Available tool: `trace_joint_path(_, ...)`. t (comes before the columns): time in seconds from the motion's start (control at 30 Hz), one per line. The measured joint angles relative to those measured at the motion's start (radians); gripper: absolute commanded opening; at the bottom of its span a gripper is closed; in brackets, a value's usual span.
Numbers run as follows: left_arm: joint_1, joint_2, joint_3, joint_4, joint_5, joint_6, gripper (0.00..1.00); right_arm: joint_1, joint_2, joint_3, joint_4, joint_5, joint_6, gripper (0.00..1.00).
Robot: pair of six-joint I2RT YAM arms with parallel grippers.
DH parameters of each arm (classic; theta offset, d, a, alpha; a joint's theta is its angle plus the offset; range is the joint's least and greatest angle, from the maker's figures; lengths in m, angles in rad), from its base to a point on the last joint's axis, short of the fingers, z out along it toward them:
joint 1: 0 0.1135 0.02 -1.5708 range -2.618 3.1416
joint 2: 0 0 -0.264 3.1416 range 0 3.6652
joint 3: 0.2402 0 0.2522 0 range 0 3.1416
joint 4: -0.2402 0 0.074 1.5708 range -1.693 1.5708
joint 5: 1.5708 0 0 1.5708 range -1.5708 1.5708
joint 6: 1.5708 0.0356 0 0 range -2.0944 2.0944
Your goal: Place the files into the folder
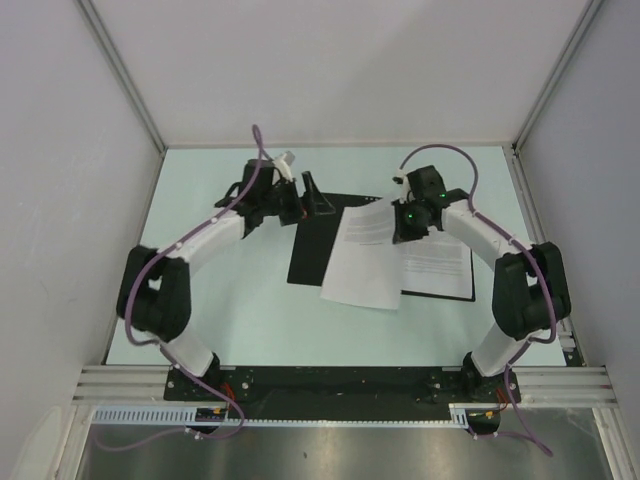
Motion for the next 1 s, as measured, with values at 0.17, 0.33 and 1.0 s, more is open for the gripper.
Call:
trace_joint_path(0.17, -0.082, 0.212, 0.143, -0.035, 0.057, -0.010, 1.00, -0.150, -0.014, 0.000, -0.176, 0.105, -0.142, 0.00)
trace_joint_path(0.33, -0.082, 0.267, 0.139, -0.038, 0.073, -0.029, 1.00, -0.253, -0.059, 0.000, -0.251, 0.190, -0.261, 0.00)
trace_joint_path(1.0, -0.079, 0.268, 0.083, 0.039, 0.146, -0.092, 1.00, -0.418, -0.046, 0.000, -0.174, 0.196, -0.379, 0.00)
